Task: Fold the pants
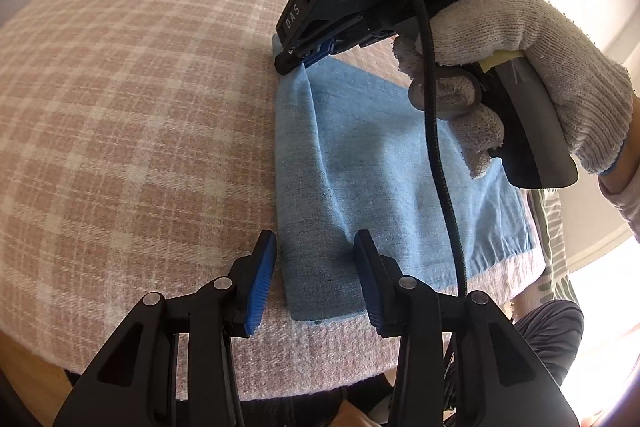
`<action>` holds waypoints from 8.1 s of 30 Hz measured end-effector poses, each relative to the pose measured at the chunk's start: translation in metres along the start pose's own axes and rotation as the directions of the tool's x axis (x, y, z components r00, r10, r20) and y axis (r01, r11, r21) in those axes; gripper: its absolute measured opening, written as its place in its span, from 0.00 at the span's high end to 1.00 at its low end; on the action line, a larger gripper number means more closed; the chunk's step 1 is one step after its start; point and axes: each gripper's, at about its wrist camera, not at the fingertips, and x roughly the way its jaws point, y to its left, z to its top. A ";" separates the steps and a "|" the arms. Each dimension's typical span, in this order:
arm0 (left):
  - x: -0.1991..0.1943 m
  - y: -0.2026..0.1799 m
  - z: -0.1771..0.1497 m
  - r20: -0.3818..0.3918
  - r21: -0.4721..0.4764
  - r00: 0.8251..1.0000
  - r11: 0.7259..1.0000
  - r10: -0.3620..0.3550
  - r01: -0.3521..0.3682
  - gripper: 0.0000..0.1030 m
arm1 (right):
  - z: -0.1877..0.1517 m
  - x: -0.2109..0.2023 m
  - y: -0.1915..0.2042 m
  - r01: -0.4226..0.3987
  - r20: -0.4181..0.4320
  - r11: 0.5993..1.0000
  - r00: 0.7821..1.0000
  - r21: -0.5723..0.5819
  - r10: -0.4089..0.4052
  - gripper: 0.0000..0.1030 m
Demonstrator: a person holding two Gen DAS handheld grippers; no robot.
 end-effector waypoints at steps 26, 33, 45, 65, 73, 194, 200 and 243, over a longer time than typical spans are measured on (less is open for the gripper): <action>-0.018 0.015 0.015 0.107 -0.093 0.994 0.995 -0.021 0.031 0.50 | -0.003 -0.032 -0.049 -0.236 0.198 0.947 0.961 0.219 0.194 0.98; 0.005 -0.007 0.014 0.077 -0.044 0.997 0.999 -0.029 0.032 0.69 | -0.007 -0.045 -0.053 -0.251 0.220 0.945 0.954 0.211 0.205 0.98; -0.001 -0.028 0.008 0.149 0.050 0.988 0.998 0.039 -0.047 0.89 | 0.008 -0.032 -0.044 -0.141 0.104 0.979 0.986 0.145 0.127 0.62; -0.010 -0.048 0.010 0.202 0.123 0.979 0.990 0.035 -0.061 0.90 | 0.010 0.008 0.007 0.032 -0.037 0.999 0.999 -0.025 -0.033 0.86; -0.025 -0.072 0.013 0.222 0.196 0.975 0.980 -0.018 -0.027 0.91 | -0.002 -0.060 -0.050 -0.180 0.152 0.974 0.976 0.138 0.159 0.95; 0.086 -0.203 0.048 -0.006 0.508 0.987 0.850 -0.160 0.141 0.71 | -0.349 -0.083 -0.332 -0.051 0.243 0.797 0.962 0.602 -0.122 0.96; 0.091 -0.222 0.031 -0.057 0.589 0.982 0.788 -0.182 0.180 0.71 | -0.344 -0.103 -0.361 -0.152 0.354 0.766 0.930 0.625 -0.104 0.70; 0.048 -0.211 0.033 0.010 0.529 0.991 0.842 -0.132 0.107 0.39 | -0.370 -0.138 -0.253 0.063 0.349 0.766 0.864 0.640 -0.363 0.49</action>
